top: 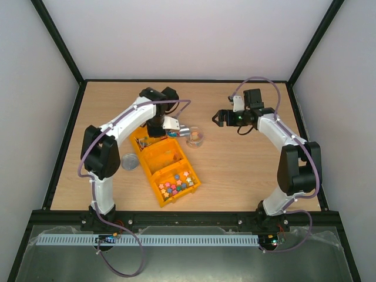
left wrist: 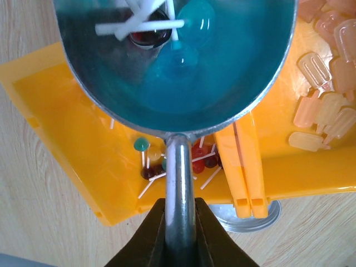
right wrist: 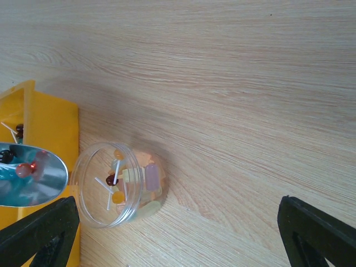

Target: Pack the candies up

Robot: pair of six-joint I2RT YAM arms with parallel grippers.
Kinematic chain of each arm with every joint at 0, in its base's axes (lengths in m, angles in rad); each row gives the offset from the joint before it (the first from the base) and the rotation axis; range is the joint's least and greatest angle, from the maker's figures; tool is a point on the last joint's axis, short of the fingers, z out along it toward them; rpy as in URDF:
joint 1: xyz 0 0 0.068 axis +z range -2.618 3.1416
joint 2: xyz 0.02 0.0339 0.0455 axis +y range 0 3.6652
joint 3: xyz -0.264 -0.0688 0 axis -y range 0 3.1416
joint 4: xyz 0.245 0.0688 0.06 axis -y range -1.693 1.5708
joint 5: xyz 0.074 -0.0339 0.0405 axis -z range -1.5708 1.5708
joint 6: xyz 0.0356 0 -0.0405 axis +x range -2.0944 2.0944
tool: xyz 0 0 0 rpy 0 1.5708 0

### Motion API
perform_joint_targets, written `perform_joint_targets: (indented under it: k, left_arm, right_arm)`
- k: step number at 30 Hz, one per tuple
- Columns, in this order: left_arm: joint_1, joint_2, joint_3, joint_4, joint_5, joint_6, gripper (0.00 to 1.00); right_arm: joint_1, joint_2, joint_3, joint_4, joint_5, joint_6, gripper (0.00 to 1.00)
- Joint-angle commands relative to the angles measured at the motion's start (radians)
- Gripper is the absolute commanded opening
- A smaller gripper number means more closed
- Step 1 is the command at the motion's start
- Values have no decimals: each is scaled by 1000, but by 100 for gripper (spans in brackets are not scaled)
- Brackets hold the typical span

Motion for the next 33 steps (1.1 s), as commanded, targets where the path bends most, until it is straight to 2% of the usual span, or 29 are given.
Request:
perform_joint_targets:
  k: [1, 33]
  left_arm:
    - [-24, 16, 30, -29, -68, 0, 2]
    - [-115, 48, 61, -12, -297, 33, 2]
  right_arm:
    - [-9, -25, 0, -5, -5, 15, 99]
    - [-24, -10, -6, 24, -21, 33, 99]
